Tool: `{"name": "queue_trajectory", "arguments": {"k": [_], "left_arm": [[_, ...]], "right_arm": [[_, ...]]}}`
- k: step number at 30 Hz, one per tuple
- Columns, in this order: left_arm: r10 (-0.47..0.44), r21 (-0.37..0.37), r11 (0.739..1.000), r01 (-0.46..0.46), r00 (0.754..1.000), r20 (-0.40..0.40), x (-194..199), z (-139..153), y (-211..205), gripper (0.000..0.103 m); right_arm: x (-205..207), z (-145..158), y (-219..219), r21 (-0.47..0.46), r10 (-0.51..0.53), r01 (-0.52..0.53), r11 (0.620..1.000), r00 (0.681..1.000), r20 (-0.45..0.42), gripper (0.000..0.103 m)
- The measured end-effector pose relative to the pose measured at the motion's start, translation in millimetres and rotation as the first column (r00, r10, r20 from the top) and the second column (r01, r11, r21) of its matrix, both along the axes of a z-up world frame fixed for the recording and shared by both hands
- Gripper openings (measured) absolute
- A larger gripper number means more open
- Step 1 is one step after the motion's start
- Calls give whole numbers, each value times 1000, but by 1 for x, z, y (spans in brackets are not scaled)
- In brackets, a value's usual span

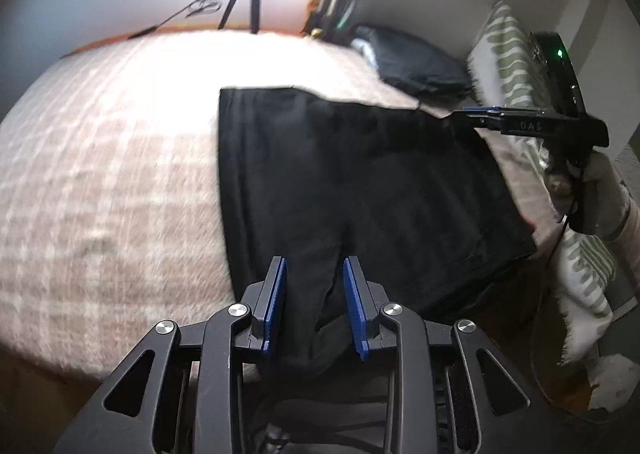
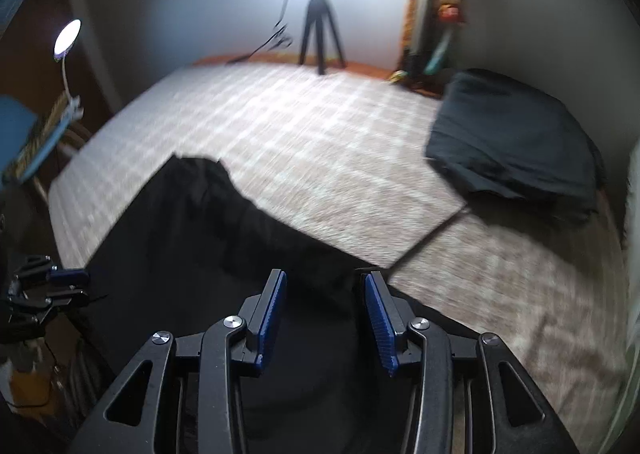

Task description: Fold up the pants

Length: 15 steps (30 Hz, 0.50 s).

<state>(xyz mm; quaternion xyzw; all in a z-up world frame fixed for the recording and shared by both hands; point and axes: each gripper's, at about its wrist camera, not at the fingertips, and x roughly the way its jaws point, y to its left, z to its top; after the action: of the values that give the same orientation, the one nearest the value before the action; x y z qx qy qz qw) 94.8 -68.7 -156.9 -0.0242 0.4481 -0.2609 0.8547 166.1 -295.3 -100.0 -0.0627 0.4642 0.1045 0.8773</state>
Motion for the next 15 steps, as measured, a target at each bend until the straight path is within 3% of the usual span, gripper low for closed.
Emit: {"name": "queue_trajectory", "arguments": {"k": [4,6,7,12,15], "left_arm": [[11,13,1000,-12,1000,3,-2,-6,5,27],[10,22,1000,-10,1000,14,-3,-6,6,27],[9,23,1000,-9,1000,17,-4,-6,6,27],[29,0,1000,-29,999,12,-5,-7,15,27],[70,-45,997,-70,998,-6,-7,-3,27,28]], "right_arm": [[19,-23,4,-49,0,-3,999,998,-61,44],[28,-32,-4,-186,-59,47,981,997,-59,46],[30,-34,-16,-189,-89,75,979,994,-64,47],[20,-15,-58,-118,-189,184,976,982,-30,49],[12,0,-66,-22,-199,199,980,980,-28,49]]}}
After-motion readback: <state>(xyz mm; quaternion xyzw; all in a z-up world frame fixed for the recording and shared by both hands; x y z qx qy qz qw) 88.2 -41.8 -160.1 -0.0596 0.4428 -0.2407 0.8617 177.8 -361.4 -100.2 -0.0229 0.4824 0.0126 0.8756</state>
